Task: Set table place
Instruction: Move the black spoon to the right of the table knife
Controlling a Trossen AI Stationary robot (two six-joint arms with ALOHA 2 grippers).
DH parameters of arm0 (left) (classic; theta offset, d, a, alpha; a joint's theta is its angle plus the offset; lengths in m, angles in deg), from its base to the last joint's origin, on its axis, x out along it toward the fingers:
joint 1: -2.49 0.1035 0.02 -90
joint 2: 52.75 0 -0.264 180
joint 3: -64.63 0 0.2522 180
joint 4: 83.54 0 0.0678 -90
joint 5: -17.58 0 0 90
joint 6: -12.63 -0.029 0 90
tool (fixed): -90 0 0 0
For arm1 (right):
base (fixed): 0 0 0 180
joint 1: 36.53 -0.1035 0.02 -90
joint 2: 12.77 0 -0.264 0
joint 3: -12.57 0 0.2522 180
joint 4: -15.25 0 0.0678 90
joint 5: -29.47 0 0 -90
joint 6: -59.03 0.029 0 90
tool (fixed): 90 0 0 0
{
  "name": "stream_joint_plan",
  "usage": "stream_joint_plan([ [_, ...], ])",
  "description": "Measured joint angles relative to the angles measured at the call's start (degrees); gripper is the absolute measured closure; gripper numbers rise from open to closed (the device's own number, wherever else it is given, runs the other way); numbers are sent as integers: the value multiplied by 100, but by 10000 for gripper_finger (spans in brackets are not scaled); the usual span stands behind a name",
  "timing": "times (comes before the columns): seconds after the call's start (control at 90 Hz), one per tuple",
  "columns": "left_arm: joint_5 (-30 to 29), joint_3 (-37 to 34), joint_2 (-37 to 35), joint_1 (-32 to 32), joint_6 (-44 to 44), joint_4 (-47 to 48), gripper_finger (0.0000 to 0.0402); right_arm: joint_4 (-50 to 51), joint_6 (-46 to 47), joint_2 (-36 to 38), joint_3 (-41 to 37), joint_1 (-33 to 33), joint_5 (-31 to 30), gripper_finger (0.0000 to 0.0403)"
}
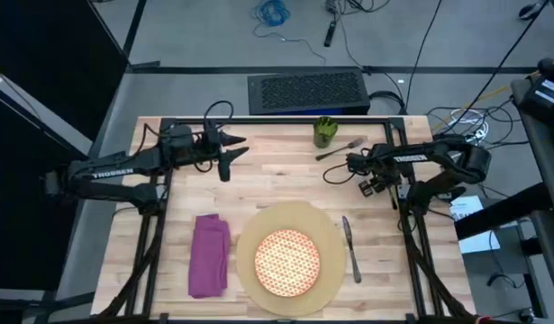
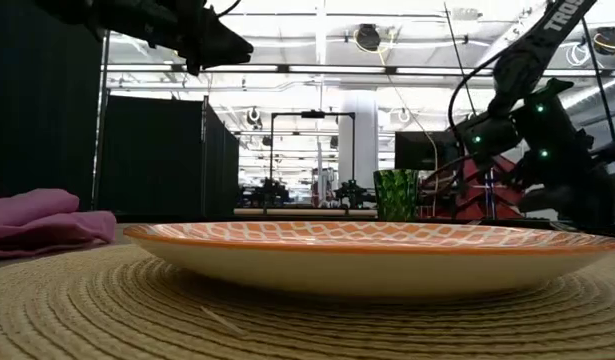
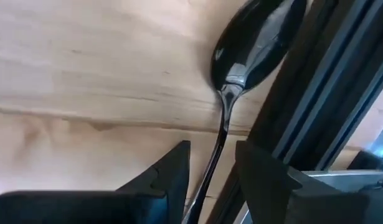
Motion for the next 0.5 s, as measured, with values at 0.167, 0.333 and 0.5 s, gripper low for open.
stream_joint_plan([
  [0.167,0,0,0,0,-7,-1,270,-27,21,342,4,149,-144,287],
  [0.333,0,0,0,0,-13,1,270,-41,29,384,-23,312,-164,287],
  [0.5,0,0,-3,0,-11,21,270,-61,81,384,-86,314,-158,295],
])
